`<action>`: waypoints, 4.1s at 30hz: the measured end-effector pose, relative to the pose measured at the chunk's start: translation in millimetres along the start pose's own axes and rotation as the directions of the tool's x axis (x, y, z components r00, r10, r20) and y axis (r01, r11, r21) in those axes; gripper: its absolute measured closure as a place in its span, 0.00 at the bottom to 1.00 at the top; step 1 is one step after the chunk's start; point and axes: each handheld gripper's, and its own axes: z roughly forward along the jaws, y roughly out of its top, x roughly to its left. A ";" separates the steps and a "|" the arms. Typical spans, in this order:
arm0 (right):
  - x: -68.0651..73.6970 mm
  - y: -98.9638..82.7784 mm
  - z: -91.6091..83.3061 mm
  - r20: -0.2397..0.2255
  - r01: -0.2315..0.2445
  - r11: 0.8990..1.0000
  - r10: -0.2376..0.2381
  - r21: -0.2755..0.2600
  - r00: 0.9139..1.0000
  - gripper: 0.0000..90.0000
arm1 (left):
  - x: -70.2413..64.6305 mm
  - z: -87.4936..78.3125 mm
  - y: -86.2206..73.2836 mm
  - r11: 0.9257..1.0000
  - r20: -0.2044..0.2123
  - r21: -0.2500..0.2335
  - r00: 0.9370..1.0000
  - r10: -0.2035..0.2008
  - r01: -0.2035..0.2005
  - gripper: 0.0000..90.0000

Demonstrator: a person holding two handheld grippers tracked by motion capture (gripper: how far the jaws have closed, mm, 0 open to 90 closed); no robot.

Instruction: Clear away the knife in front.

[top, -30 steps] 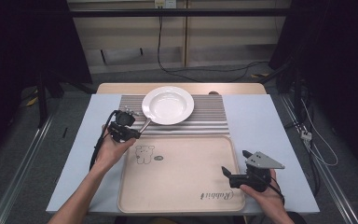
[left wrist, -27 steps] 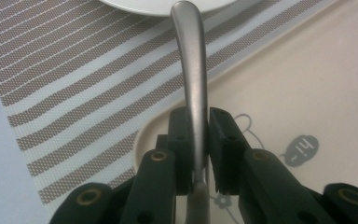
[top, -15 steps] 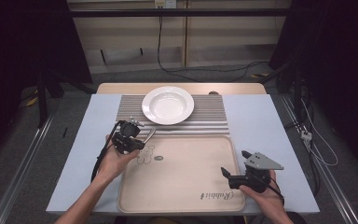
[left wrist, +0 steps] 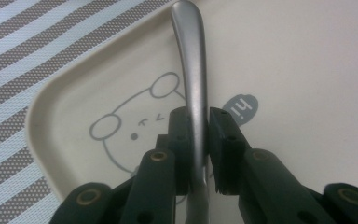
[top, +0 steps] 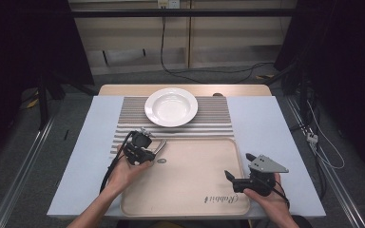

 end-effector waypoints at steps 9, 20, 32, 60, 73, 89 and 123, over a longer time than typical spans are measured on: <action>0.1 -0.1 0.6 -0.004 0.000 1.000 0.000 0.002 1.000 0.05 | -4.5 14.1 -2.7 1.000 -0.002 0.013 1.000 -0.028 0.028 0.89; 1.1 -0.3 -0.3 -0.010 0.008 1.000 -0.008 0.002 1.000 0.05 | -7.0 15.6 -4.5 0.999 0.005 0.011 0.999 -0.037 0.037 0.89; 0.5 -1.0 -0.4 -0.016 0.013 1.000 -0.013 0.007 1.000 0.05 | -4.9 14.1 -7.1 1.000 0.048 0.016 0.999 -0.009 0.008 0.76; 1.3 -0.6 -3.3 0.003 0.016 1.000 -0.016 0.005 1.000 0.05 | -23.3 10.0 -1.5 0.962 0.071 -0.213 0.979 0.190 -0.171 0.40; 2.9 -0.3 -2.8 -0.004 0.022 1.000 -0.022 0.008 1.000 0.05 | -15.9 27.3 -3.5 0.976 0.081 -0.132 0.980 0.183 -0.172 0.85; 4.1 -0.1 -2.7 -0.011 0.027 1.000 -0.027 0.009 1.000 0.05 | -4.7 23.8 -6.6 0.980 0.046 -0.110 0.984 0.173 -0.167 1.00; 4.8 -0.4 -2.6 -0.014 0.024 1.000 -0.024 0.014 1.000 0.05 | 13.3 12.7 -11.2 0.992 0.011 -0.036 0.993 0.121 -0.121 1.00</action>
